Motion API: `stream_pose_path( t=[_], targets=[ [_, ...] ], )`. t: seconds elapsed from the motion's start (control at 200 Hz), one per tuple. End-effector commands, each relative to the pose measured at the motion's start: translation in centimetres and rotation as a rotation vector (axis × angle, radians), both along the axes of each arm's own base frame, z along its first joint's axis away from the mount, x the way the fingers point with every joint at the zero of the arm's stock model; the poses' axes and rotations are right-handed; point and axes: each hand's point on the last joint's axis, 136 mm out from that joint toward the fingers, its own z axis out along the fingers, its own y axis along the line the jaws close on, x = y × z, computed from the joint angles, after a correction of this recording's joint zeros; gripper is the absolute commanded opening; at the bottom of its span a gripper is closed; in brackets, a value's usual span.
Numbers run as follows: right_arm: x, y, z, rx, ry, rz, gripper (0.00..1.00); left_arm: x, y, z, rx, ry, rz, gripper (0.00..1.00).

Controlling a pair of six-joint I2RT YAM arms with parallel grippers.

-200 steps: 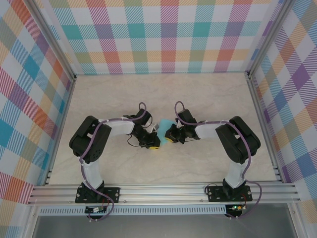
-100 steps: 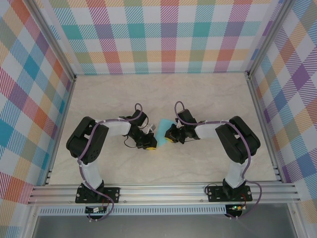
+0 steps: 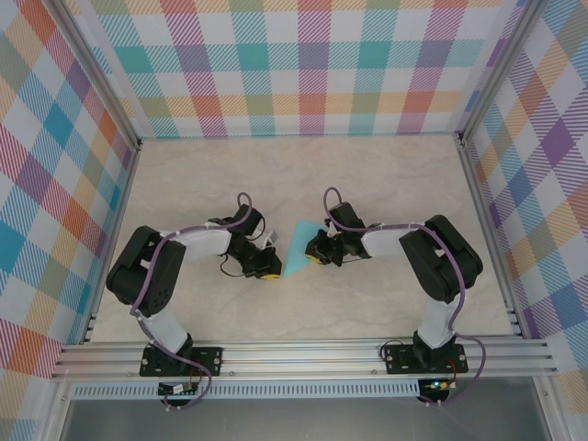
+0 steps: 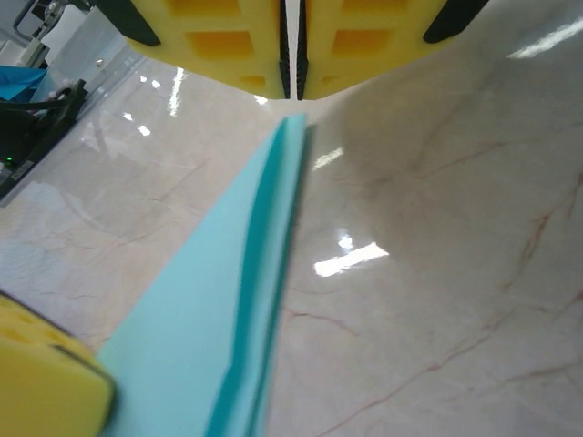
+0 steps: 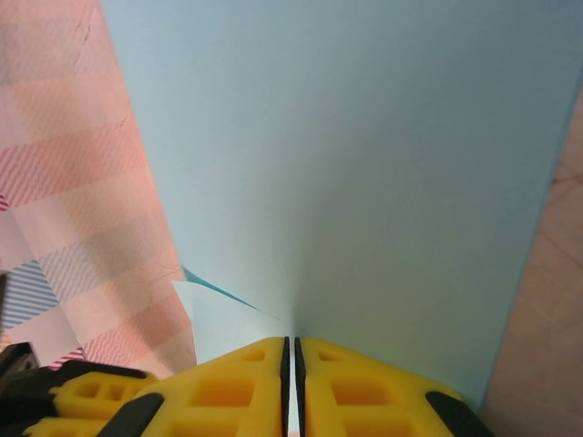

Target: Fold a paper plane with a square sheet of paper (pick it up from the middle)

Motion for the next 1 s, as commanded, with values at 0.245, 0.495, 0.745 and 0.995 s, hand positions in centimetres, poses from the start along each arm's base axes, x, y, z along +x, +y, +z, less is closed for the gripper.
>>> stream_pose_path(
  t=[0.245,0.495,0.745,0.995],
  targets=[
    [0.6,-2.3,4.6,-0.106,-0.116,-0.004,0.23,4.2,-2.6,4.2,-0.026,-0.156,0.012,0.22],
    [-0.2,-4.7,3.5,-0.116,-0.076,-0.083,0.38,6.0,-3.9,2.5,0.088,-0.207,-0.018,0.21],
    [0.1,-2.7,3.0,-0.013,-0.045,-0.051,0.42,6.8,-3.5,0.6,0.161,-0.199,-0.027,0.17],
    [0.8,-1.0,3.0,0.057,-0.05,-0.005,0.43,7.0,-3.2,-0.4,0.19,-0.187,-0.028,0.15]
  ],
)
